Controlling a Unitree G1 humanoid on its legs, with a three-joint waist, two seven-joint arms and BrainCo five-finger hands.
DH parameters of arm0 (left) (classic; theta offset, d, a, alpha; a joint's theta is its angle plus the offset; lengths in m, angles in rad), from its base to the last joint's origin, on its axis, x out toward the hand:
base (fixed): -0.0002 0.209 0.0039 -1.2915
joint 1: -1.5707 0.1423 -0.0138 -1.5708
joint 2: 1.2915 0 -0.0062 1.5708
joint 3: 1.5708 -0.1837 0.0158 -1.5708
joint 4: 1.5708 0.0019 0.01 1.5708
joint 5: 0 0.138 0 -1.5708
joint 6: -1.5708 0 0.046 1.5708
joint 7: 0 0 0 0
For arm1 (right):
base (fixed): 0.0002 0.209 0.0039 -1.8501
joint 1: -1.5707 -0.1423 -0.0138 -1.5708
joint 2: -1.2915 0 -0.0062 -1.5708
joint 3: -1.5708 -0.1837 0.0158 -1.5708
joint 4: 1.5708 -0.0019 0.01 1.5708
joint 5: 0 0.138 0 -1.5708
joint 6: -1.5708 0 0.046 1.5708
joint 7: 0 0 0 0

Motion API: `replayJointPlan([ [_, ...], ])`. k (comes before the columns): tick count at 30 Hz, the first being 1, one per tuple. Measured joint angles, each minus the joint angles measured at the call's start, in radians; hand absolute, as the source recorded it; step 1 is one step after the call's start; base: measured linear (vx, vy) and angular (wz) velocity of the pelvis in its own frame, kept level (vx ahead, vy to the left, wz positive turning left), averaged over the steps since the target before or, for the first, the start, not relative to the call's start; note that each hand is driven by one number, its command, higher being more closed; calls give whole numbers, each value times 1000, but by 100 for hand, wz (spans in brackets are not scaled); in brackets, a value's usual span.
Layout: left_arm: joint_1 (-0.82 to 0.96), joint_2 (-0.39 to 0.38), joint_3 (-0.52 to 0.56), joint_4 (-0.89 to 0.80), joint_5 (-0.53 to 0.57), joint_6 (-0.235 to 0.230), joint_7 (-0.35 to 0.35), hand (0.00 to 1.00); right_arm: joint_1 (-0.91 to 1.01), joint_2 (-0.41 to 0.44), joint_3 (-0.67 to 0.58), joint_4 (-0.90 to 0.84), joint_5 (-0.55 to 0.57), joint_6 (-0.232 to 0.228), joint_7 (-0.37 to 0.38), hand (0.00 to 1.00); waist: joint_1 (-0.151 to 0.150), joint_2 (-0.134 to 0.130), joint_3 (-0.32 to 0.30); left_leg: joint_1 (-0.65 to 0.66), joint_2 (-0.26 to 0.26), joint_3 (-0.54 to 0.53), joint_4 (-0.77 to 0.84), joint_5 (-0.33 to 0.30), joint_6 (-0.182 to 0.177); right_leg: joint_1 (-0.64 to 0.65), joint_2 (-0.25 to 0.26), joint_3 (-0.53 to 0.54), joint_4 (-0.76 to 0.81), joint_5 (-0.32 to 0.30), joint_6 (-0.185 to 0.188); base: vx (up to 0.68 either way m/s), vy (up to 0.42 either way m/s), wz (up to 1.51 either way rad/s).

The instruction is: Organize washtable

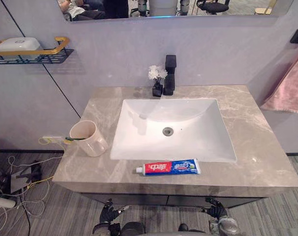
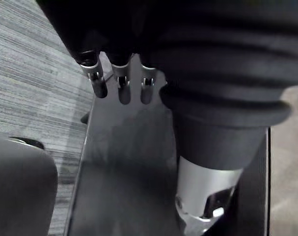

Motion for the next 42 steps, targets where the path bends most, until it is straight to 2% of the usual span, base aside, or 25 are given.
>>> replayJointPlan([
  [2, 19, 12, 2, 2, 1, 0, -1, 0, 4, -1, -8, 8, 0, 11, -3, 0, 1, -13, -6, 46, -24, 23, -36, 14, 21, 8, -20, 21, -2, -2, 6, 182, 153, -21],
  [6, 33, 15, 8, 22, 1, 9, -2, 0, 22, -2, -33, 20, 0, 17, -13, 0, -2, -12, -9, 85, -50, 19, -51, 15, 22, 47, -41, 18, -17, -11, 20, 109, 81, -1],
  [11, 36, 23, 8, 30, 2, 9, -2, 0, 7, -2, -39, 70, 0, 17, -12, 0, 0, -10, -13, 96, -52, 10, -54, 19, 28, 62, -35, 14, -19, -10, 20, -9, -2, 5],
  [19, 48, 24, 9, 61, 1, 8, -1, 0, -18, -7, -48, 111, 0, 17, -12, 0, 0, -10, -15, 128, -48, -12, -140, 70, 28, 58, -28, 7, -22, -1, 23, -104, -33, 5],
  [20, 65, 40, 16, 83, 1, 10, -2, 0, -48, -45, -46, 154, -2, 22, -12, 0, -26, -13, -39, 125, -58, -42, -151, 77, 36, 62, -29, -1, -45, 13, 25, -35, -4, 0],
  [26, 64, 40, 16, 83, 1, 10, -2, 0, -48, -45, -46, 154, -1, 22, -12, 0, -25, -14, -39, 125, -58, -43, -153, 77, 36, 61, -29, -3, -45, 13, 25, 0, 0, 0],
  [33, 50, 44, 7, 89, 1, 23, -3, 0, -49, -41, -50, 168, 67, 21, -10, 0, -23, -22, -37, 119, -60, -42, -196, 89, 32, 40, -31, -11, -59, 15, 29, 6, 1, 1],
  [39, 25, 52, 6, 108, -7, 26, -1, 0, -49, -30, -87, 176, 115, 23, -12, 0, -24, -25, -39, 117, -65, -60, -218, 98, 37, 53, -35, -59, -87, 23, 41, 68, -3, 11],
  [42, 8, 60, 7, 108, -25, 25, 0, 0, -52, -28, -103, 192, 115, 23, -11, 0, -23, -40, -33, 117, -64, -70, -217, 98, 37, 66, -37, -99, -86, 26, 46, 36, -14, 14],
])
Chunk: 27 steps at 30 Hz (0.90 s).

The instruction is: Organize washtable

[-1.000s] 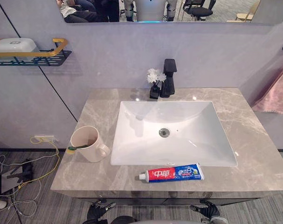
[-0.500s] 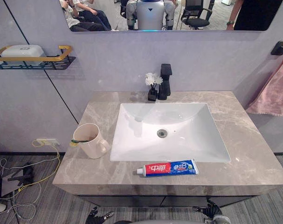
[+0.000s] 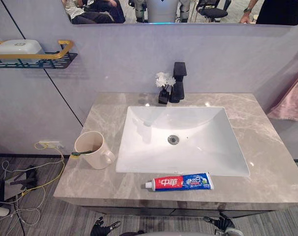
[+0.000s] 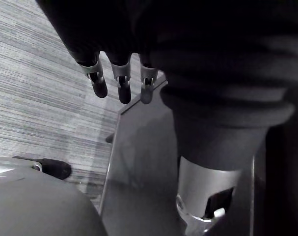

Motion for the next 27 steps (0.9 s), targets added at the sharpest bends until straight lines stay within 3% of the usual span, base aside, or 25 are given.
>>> replayJointPlan([
  [7, 1, 18, 26, 0, -19, 0, 2, 0, 9, 2, -38, 3, 0, 1, -1, 0, 8, -5, -1, -14, -16, -31, 25, 1, 2, 11, -24, -69, 16, 1, 2, -54, 4, 16],
  [10, -1, 43, 101, -1, -35, 0, 8, 0, 10, -14, -41, 4, 0, 1, 0, 0, 22, 5, 2, -26, -22, -53, 30, 12, 12, 11, -28, -103, 19, -2, 4, -128, -26, 22],
  [14, -3, 82, 201, -41, -51, 1, 25, 0, 11, -32, -52, 11, 0, 3, 1, 0, 25, 12, 4, -31, -21, -88, -6, 41, 0, 9, -29, -152, 19, -15, 0, -108, -33, 35],
  [18, 13, 106, 278, -236, -77, 0, 51, 0, 11, -53, -53, 19, 0, 11, 1, 0, 28, 15, 7, -53, -19, -128, -7, 60, -7, 10, -28, -203, 15, -14, -1, -41, -18, 34],
  [24, 17, 116, 378, -738, -82, -4, 98, 0, 46, -86, -80, 20, 1, 14, -1, 0, 75, 39, -1, -78, -22, -156, 6, 64, -2, 13, -26, -234, 14, -4, -5, 20, 6, 14],
  [27, 3, 117, 444, -969, -60, -8, 135, 0, 57, -87, -96, 20, 3, 20, 3, 0, 81, 43, -3, -100, -27, -176, 34, 63, -3, 13, -27, -255, 14, -4, -6, 49, 11, 22],
])
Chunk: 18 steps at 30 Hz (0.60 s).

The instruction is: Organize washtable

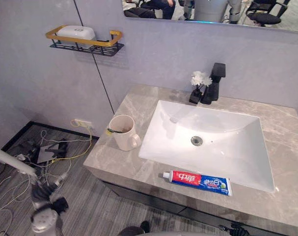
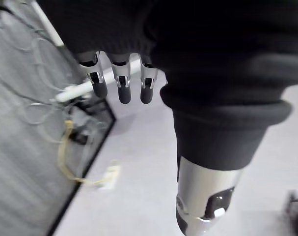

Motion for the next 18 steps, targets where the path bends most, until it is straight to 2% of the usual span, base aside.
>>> replayJointPlan([
  [2, -18, 0, -2, -122, 32, -2, 17, 0, 9, 0, -1, 0, 1, 0, 17, 0, 2, 8, 1, -4, -4, -16, 7, 0, 0, 9, 0, -16, -1, 0, 0, 14, 6, 24],
  [5, -36, 0, -29, -280, 99, -29, 34, 0, 15, 0, 2, 0, 22, 0, 41, 0, 2, 23, -7, -2, -8, -26, 14, -1, 0, 21, 0, -28, -2, 0, 0, -23, 11, 14],
  [12, -56, 51, -248, -612, 166, -110, 7, 0, 14, 3, 28, -2, 40, -9, 65, 0, -5, 33, -14, -4, -7, -37, 16, -4, -5, 36, 2, -39, -5, -3, -10, -44, 14, 5],
  [15, -56, 80, -305, -666, 179, -125, -14, 0, 14, 2, 45, -2, 40, -9, 64, 0, -6, 30, -16, -4, -8, -37, 18, -4, -4, 35, 1, -39, -6, -2, -11, 0, 0, 0],
  [18, -73, 119, -424, -676, 206, -131, -39, 0, 16, 4, 88, -2, 40, -9, 66, 0, -8, 23, -26, -8, -7, -37, 15, -4, -5, 35, 4, -39, -15, 3, -10, 0, 0, 0],
])
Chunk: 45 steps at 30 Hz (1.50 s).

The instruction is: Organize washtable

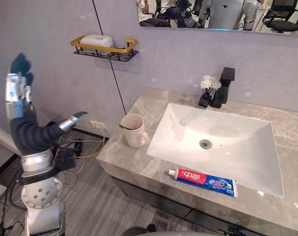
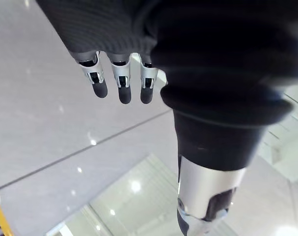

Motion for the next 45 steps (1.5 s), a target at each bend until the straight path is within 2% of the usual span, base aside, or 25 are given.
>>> replayJointPlan([
  [3, -45, 31, -132, 1, 10, 1, -39, 0, -2, 1, 26, 0, 0, 0, 10, 0, -5, -9, -2, -1, 1, 1, 1, 1, 0, -2, 1, 1, -1, 4, 5, 39, 18, -1],
  [5, -86, 48, -226, 7, 31, 3, -65, 0, -8, 2, 53, 0, 0, -1, 16, 0, -21, -19, -4, -2, 2, 2, 0, 5, 3, -4, 1, 1, -2, 4, 6, 45, 18, -2],
  [9, -154, 55, -412, 69, 70, 14, -114, 0, -23, 3, 74, 0, -1, -2, 17, 0, -30, -27, -8, -14, 6, 19, 0, 5, 3, -25, 2, 18, -1, 5, 6, 40, 26, -10],
  [15, -213, 31, -589, 217, 148, 46, -184, 0, -34, 3, 85, -11, -2, -3, 16, 0, -51, -32, -8, -14, 10, 33, 0, 5, 3, -39, 4, 33, 0, 6, 5, 43, 15, -8],
  [23, -229, -20, -710, 357, 227, 62, -195, 0, -35, 3, 85, -18, -2, -3, 16, 0, -50, -37, -6, -13, 15, 41, -1, 4, 3, -40, 6, 46, 1, 7, 4, -7, 6, -2],
  [31, -228, -38, -775, 469, 311, 68, -213, 0, -43, 3, 85, -19, -9, -6, 12, 0, -53, -40, -4, -8, 16, 54, -5, 5, 4, -48, 4, 55, 3, 11, 3, 6, 19, -6],
  [35, -218, -36, -801, 569, 357, 70, -214, 0, -52, 3, 85, -20, -14, -7, 12, 0, -75, -40, -3, -8, 15, 53, -5, 5, 3, -47, 4, 54, 0, 12, 4, 0, 0, 0],
  [42, -212, -40, -814, 632, 406, 69, -226, 0, -65, 2, 85, -20, -23, -9, 7, 0, -86, -38, 18, 8, 15, 55, -11, 5, 3, -39, 4, 56, -6, 12, 5, 0, 0, 0],
  [45, -183, -42, -814, 663, 440, 69, -225, 0, -77, 2, 84, -21, -27, -11, -4, 0, -104, -34, 23, 8, 15, 57, -14, 5, 3, -38, 6, 58, -17, 18, 5, 5, 5, -2],
])
